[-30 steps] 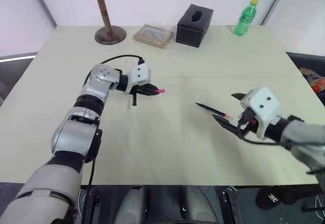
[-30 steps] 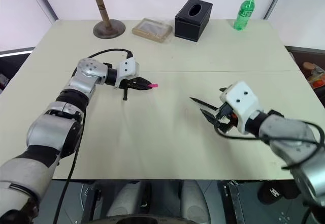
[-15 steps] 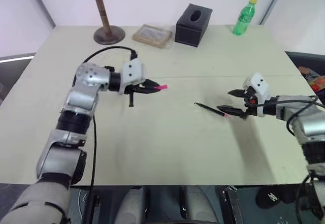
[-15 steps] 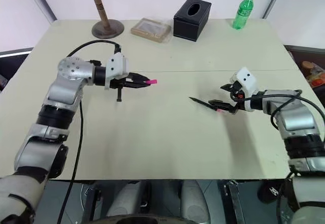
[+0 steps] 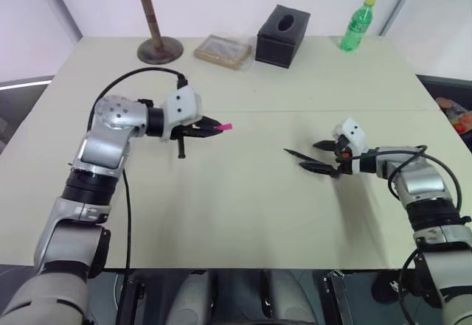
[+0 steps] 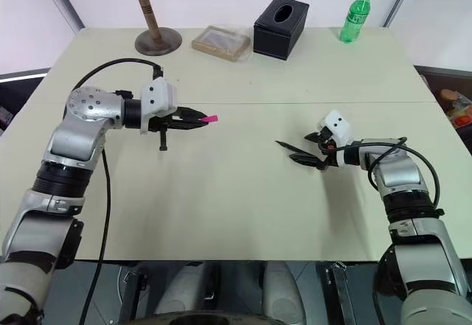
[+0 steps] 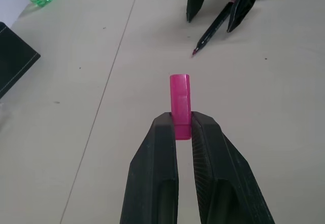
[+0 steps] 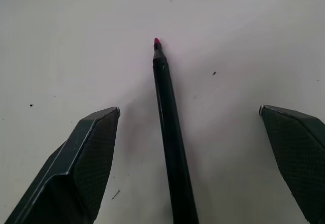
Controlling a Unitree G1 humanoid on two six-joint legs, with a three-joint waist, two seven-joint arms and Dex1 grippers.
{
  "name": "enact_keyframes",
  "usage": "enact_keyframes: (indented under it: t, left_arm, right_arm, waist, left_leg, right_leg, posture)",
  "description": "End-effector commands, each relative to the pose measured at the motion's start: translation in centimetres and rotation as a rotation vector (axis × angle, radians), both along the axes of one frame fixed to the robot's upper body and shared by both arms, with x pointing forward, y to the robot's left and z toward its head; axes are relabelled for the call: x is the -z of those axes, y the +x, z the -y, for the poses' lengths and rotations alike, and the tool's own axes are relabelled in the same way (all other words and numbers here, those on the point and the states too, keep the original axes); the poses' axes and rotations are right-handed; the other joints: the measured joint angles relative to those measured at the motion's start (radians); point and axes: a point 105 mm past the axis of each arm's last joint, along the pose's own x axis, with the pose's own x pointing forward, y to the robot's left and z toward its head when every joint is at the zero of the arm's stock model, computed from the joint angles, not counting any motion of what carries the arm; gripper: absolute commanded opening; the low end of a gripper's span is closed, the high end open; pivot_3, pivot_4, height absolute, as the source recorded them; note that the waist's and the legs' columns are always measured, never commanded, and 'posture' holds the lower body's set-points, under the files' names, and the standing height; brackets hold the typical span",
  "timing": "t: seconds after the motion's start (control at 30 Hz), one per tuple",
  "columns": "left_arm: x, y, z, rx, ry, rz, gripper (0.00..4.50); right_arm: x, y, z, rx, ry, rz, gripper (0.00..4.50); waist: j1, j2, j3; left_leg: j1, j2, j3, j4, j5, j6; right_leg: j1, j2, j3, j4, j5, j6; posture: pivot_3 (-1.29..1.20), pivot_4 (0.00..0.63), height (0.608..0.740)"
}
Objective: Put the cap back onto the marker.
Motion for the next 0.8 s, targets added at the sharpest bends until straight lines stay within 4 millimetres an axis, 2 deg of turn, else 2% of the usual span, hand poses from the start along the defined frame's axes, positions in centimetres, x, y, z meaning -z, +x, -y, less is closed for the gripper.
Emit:
enact_keyframes:
  t: [0.03, 0.3, 0.4, 0.5, 0.57, 0.73, 0.8]
  left_arm:
    - [-1.7, -0.1, 0.4, 0.02, -0.014, 0.057, 0.05]
    - [-1.7, 0.1, 1.0, 0.04, -0.013, 0.059, 0.05]
    - [-1.7, 0.2, 1.3, 0.045, -0.013, 0.061, 0.05]
    - [-1.7, 0.2, 1.4, 0.054, -0.016, 0.06, 0.0]
    - [-1.7, 0.2, 1.5, 0.054, -0.017, 0.061, 0.0]
    - [-1.6, 0.1, 1.5, 0.055, -0.016, 0.062, 0.0]
    - [-1.6, 0.1, 1.4, 0.054, -0.017, 0.062, 0.0]
  right_arm:
    - [0.7, -0.7, 0.1, 0.004, -0.009, 0.0, 4.5]
    - [2.4, -2.6, 0.0, 0.015, -0.028, -0.028, 4.5]
    - [2.6, -2.8, 0.1, 0.028, -0.033, -0.028, 4.5]
    - [2.8, -2.7, 0.3, 0.038, -0.041, -0.025, 3.61]
    - [2.7, -2.7, 0.3, 0.04, -0.042, -0.024, 2.76]
    - [2.7, -2.6, 0.6, 0.046, -0.048, -0.021, 0.12]
    - [2.7, -2.6, 0.6, 0.048, -0.051, -0.02, 0.05]
  waist:
    - [0.002, 0.0, 0.0]
    - [0.003, 0.0, 0.0]
    - [0.003, 0.0, 0.0]
    - [0.003, 0.0, 0.0]
    - [0.002, 0.0, 0.0]
    - [0.002, 0.0, 0.0]
    - [0.002, 0.0, 0.0]
  left_leg:
    - [0.0, 0.0, 0.0, 0.0, 0.0, 0.0]
    - [0.0, 0.0, 0.0, 0.0, 0.0, 0.0]
    - [0.001, 0.0, 0.0, 0.0, 0.0, 0.0]
    - [0.001, 0.0, 0.0, 0.0, 0.0, 0.0]
    - [0.001, 0.0, 0.0, 0.0, 0.0, 0.0]
    - [0.001, 0.0, 0.0, 0.0, 0.0, 0.0]
    - [0.001, 0.0, 0.0, 0.0, 0.0, 0.0]
  right_leg:
    - [0.0, 0.0, 0.0, 0.0, 0.0, 0.0]
    - [0.001, 0.0, 0.0, 0.0, 0.0, 0.0]
    - [0.002, 0.0, 0.0, 0.0, 0.0, 0.0]
    - [0.002, 0.0, 0.0, 0.0, 0.0, 0.0]
    - [0.002, 0.0, 0.0, 0.0, 0.0, 0.0]
    - [0.002, 0.0, 0.0, 0.0, 0.0, 0.0]
    - [0.002, 0.0, 0.0, 0.0, 0.0, 0.0]
  posture:
    - [0.0, 0.15, 0.74]
    - [0.0, 0.15, 0.74]
    - [0.0, 0.15, 0.74]
    - [0.0, 0.15, 0.74]
    - [0.0, 0.15, 0.74]
    - [0.0, 0.15, 0.74]
    - [0.0, 0.15, 0.74]
